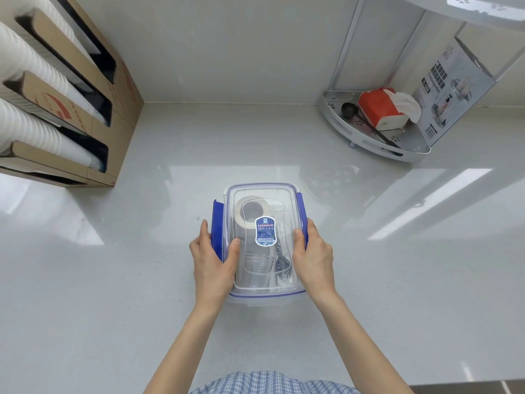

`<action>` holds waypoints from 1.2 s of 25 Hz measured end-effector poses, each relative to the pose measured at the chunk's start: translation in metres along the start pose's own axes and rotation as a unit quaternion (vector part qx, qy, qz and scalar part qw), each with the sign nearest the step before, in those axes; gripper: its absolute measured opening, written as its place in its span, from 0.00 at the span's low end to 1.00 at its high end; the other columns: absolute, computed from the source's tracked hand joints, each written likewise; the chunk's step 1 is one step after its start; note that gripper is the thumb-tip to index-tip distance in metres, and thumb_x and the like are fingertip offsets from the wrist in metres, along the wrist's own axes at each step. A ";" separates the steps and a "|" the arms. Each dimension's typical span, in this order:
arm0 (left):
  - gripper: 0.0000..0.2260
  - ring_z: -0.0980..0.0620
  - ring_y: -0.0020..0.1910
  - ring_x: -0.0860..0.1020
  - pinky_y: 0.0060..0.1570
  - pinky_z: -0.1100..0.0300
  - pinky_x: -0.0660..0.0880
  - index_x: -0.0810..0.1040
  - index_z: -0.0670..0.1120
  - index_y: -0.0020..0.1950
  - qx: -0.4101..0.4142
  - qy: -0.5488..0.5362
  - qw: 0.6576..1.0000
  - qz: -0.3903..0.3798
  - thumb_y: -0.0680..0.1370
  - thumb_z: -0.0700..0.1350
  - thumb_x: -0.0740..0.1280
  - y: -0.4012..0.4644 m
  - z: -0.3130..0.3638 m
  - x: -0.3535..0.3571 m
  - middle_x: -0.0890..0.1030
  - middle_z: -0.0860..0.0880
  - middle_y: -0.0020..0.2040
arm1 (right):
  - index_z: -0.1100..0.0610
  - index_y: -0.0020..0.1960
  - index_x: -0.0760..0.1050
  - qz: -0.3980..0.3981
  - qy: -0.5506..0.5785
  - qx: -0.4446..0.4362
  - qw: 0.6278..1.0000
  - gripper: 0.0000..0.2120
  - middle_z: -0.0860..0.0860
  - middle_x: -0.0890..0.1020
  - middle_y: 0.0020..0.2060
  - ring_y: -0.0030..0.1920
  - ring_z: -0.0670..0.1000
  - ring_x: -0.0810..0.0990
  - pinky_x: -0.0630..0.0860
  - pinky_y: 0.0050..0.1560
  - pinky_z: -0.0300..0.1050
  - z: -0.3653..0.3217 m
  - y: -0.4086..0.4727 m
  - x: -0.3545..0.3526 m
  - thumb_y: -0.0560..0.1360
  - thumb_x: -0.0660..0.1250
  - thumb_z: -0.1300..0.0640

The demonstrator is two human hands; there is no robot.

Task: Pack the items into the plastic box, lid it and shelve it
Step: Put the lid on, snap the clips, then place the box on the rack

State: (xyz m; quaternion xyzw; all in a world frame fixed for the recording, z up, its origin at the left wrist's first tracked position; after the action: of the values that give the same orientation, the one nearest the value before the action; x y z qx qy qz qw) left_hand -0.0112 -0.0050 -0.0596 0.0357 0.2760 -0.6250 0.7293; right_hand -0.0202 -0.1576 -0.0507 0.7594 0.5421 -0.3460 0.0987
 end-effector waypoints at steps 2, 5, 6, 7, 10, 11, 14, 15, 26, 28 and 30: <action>0.31 0.47 0.62 0.70 0.58 0.57 0.67 0.54 0.46 0.74 0.019 0.022 0.999 0.014 0.75 0.49 0.64 -0.001 0.002 0.000 0.66 0.44 0.65 | 0.60 0.71 0.61 -0.001 0.002 0.001 1.000 0.21 0.60 0.79 0.59 0.57 0.61 0.77 0.72 0.59 0.54 -0.001 0.000 0.000 0.80 0.53 0.54; 0.26 0.51 0.57 0.70 0.58 0.60 0.67 0.61 0.46 0.71 0.024 0.008 1.000 0.011 0.75 0.49 0.63 -0.001 0.002 0.001 0.67 0.47 0.60 | 0.60 0.72 0.61 -0.002 0.006 0.006 1.000 0.22 0.60 0.78 0.59 0.57 0.61 0.77 0.73 0.60 0.55 0.000 0.000 0.000 0.80 0.53 0.54; 0.25 0.53 0.56 0.70 0.60 0.60 0.67 0.63 0.47 0.71 0.025 0.000 1.000 0.007 0.76 0.49 0.63 -0.001 0.002 0.001 0.68 0.47 0.60 | 0.60 0.72 0.60 -0.003 0.008 0.007 1.000 0.22 0.60 0.78 0.59 0.57 0.61 0.77 0.73 0.60 0.54 0.000 0.000 0.000 0.80 0.53 0.54; 0.24 0.54 0.56 0.70 0.61 0.60 0.66 0.63 0.48 0.71 0.028 -0.006 1.000 0.004 0.76 0.49 0.62 -0.002 0.002 0.001 0.69 0.47 0.62 | 0.60 0.72 0.60 -0.003 0.009 0.009 1.000 0.22 0.60 0.78 0.59 0.58 0.61 0.76 0.72 0.60 0.54 0.000 0.000 0.001 0.80 0.53 0.54; 0.23 0.51 0.61 0.71 0.62 0.59 0.66 0.63 0.49 0.71 0.033 -0.016 0.999 0.013 0.77 0.48 0.61 -0.003 0.001 0.002 0.71 0.46 0.66 | 0.60 0.72 0.60 -0.001 0.007 0.009 1.000 0.22 0.60 0.78 0.60 0.57 0.61 0.76 0.72 0.60 0.53 0.000 0.000 0.002 0.80 0.53 0.54; 0.22 0.49 0.63 0.71 0.63 0.58 0.66 0.64 0.48 0.71 0.033 -0.021 0.999 0.021 0.77 0.47 0.60 -0.004 0.001 0.003 0.72 0.46 0.66 | 0.60 0.72 0.60 0.001 0.005 0.007 1.000 0.22 0.60 0.78 0.59 0.57 0.61 0.76 0.72 0.59 0.53 0.001 0.000 0.002 0.80 0.52 0.54; 0.20 0.51 0.59 0.72 0.58 0.62 0.67 0.66 0.46 0.70 0.043 -0.028 0.997 0.051 0.78 0.45 0.59 -0.006 0.003 0.008 0.72 0.45 0.64 | 0.60 0.72 0.60 0.006 0.003 0.001 1.000 0.21 0.60 0.79 0.58 0.56 0.61 0.77 0.72 0.57 0.52 0.001 0.000 0.002 0.80 0.52 0.54; 0.19 0.53 0.56 0.71 0.56 0.63 0.66 0.67 0.44 0.69 0.051 -0.026 0.997 0.058 0.78 0.44 0.59 -0.007 0.004 0.009 0.72 0.45 0.63 | 0.60 0.72 0.60 0.006 0.002 0.000 1.000 0.21 0.60 0.79 0.58 0.56 0.61 0.77 0.72 0.57 0.52 0.001 0.000 0.003 0.80 0.52 0.54; 0.21 0.53 0.58 0.70 0.56 0.61 0.69 0.63 0.48 0.71 0.020 -0.056 0.998 0.018 0.78 0.48 0.59 -0.007 0.004 0.007 0.68 0.49 0.65 | 0.56 0.73 0.57 -0.032 0.046 0.008 0.998 0.23 0.55 0.72 0.67 0.65 0.57 0.72 0.69 0.66 0.53 0.007 0.001 0.001 0.80 0.51 0.50; 0.23 0.48 0.61 0.71 0.59 0.55 0.69 0.59 0.49 0.72 -0.011 -0.056 0.998 -0.002 0.77 0.50 0.59 -0.005 0.000 0.005 0.68 0.48 0.67 | 0.55 0.74 0.55 -0.056 0.062 0.041 0.996 0.25 0.54 0.72 0.67 0.66 0.56 0.70 0.66 0.66 0.51 0.012 0.000 -0.004 0.79 0.52 0.47; 0.24 0.47 0.63 0.71 0.63 0.52 0.69 0.59 0.49 0.72 -0.020 -0.048 0.999 -0.016 0.77 0.51 0.59 -0.006 -0.003 0.003 0.68 0.48 0.68 | 0.54 0.74 0.55 -0.066 0.065 0.068 0.993 0.27 0.54 0.72 0.66 0.65 0.56 0.71 0.66 0.67 0.51 0.020 -0.004 -0.008 0.78 0.53 0.45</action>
State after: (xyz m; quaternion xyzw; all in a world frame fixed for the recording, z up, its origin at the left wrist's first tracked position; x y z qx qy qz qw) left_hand -0.0176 -0.0076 -0.0621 -0.0135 0.2534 -0.6320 0.7323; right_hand -0.0339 -0.1722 -0.0593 0.7477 0.5718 -0.3375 -0.0117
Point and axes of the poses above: each hand's wrist, its own y-axis towards the middle knuckle, its own x-axis out of the palm, z = x × y, the point moved 1 cm from there along y, towards the middle knuckle
